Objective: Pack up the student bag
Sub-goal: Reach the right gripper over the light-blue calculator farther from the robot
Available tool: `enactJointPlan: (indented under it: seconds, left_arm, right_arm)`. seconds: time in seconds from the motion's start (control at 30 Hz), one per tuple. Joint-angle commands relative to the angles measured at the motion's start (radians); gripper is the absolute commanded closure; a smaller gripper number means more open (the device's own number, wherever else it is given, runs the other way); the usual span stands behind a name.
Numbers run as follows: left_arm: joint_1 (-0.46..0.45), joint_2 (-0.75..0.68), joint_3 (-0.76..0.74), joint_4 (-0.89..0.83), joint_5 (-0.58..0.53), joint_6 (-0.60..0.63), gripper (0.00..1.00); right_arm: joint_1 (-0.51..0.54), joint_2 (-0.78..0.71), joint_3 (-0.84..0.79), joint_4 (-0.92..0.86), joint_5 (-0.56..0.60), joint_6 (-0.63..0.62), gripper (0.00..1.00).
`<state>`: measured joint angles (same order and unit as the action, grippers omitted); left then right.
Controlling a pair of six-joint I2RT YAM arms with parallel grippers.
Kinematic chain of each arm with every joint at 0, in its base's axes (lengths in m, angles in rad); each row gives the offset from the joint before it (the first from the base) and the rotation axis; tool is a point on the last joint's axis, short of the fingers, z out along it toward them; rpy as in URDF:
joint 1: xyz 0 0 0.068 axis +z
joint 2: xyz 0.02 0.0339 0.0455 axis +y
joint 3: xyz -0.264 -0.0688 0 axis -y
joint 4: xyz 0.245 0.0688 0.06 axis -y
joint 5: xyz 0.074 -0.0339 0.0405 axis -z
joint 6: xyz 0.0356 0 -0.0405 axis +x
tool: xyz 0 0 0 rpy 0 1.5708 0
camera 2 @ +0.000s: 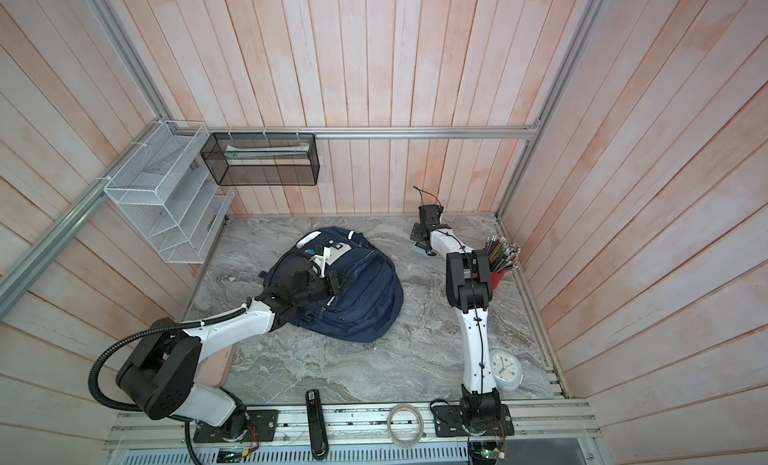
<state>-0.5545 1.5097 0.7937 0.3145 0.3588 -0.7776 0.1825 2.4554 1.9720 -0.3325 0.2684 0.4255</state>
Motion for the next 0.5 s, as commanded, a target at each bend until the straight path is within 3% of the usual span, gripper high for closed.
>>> enactJointPlan:
  seconds: [0.0, 0.23, 0.47]
  left_arm:
    - [0.012, -0.037, -0.022, 0.029, -0.031, 0.027, 1.00]
    - [0.013, -0.052, -0.031, 0.017, -0.047, 0.038, 1.00]
    - [0.015, -0.044, -0.021, -0.003, -0.051, 0.045, 1.00]
  right_arm:
    - [0.000, 0.028, 0.047, -0.074, 0.038, -0.033, 0.02]
    - [-0.001, 0.082, 0.122, -0.177, -0.023, -0.064, 0.05]
    - [-0.007, 0.047, 0.068, -0.247, -0.125, -0.097, 0.19]
